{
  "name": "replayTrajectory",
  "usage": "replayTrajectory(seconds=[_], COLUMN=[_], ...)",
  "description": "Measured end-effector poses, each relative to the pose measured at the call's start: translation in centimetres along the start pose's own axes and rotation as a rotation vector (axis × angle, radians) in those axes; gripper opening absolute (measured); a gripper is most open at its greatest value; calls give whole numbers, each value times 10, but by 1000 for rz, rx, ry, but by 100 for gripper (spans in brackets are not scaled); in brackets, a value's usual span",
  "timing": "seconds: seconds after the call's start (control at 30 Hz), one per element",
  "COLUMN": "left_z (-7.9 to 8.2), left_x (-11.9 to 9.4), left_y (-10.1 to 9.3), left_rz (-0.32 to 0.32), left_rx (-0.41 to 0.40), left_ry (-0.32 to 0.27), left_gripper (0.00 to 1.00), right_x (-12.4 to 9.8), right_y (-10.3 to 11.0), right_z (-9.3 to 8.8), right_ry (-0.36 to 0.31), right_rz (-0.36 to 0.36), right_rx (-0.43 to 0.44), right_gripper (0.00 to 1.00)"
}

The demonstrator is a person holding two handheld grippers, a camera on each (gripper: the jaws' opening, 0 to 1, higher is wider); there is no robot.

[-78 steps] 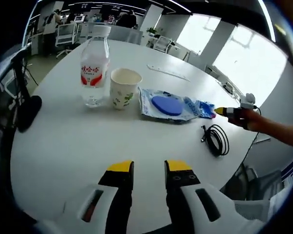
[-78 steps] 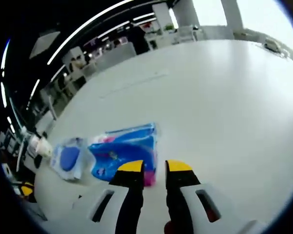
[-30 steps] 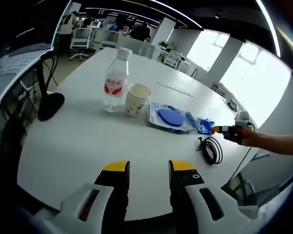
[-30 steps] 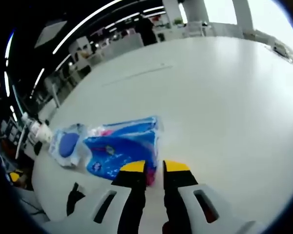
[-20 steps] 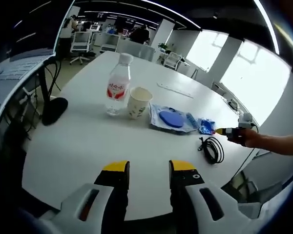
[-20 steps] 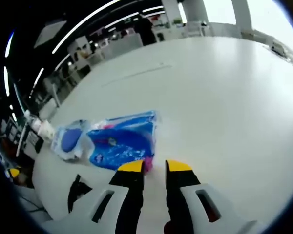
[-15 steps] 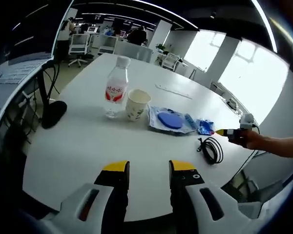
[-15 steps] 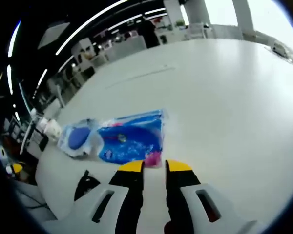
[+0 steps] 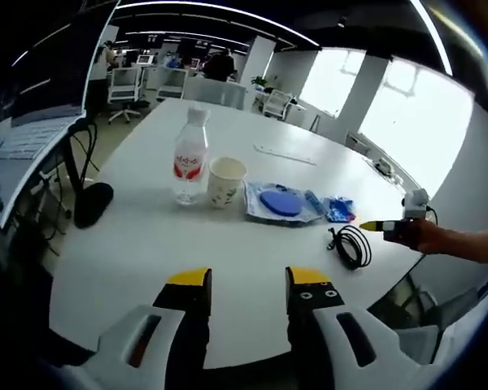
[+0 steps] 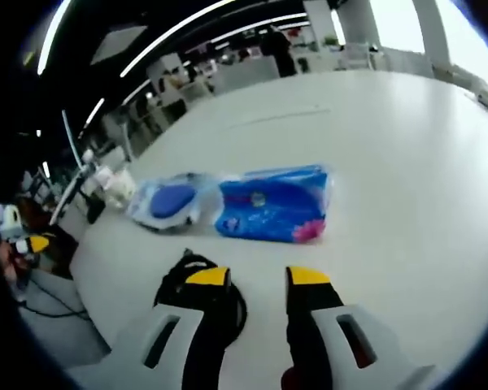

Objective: Arrange the tabletop items into an orderly group along one side of the table until the central work area is clear of visible clutter.

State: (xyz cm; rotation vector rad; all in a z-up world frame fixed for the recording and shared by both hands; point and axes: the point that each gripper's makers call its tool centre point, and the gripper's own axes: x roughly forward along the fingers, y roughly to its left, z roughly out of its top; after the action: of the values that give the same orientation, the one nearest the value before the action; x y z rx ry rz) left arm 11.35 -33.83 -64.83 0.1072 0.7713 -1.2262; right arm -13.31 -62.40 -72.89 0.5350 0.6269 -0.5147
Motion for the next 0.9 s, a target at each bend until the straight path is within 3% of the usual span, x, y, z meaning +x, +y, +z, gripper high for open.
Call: replayTrajectory(seconds=[0.13,0.2,0.4,0.6,0.9], left_z=[-1,-1,0,0,-1], left_x=[-6,-8,-12,-12,-13], left_y=[3,6,10,11,10], left_rz=[3,5,14,12,10], left_rx=[-5,-4,-12,-26,-41], left_ry=[-3,-4,-12,-20,-21], left_gripper=[35,35,35,34,34], right_x=[5,9,20,24,33], right_y=[17,14,13,8,11], right_z=[-9,-17,-28,-29,-19], right_ry=[25,56,104,98,82], right_rz=[30,31,20,-5,-5], right_rx=[-36,-83,-111,-143,-100], right_gripper=[28,28,24,7,5])
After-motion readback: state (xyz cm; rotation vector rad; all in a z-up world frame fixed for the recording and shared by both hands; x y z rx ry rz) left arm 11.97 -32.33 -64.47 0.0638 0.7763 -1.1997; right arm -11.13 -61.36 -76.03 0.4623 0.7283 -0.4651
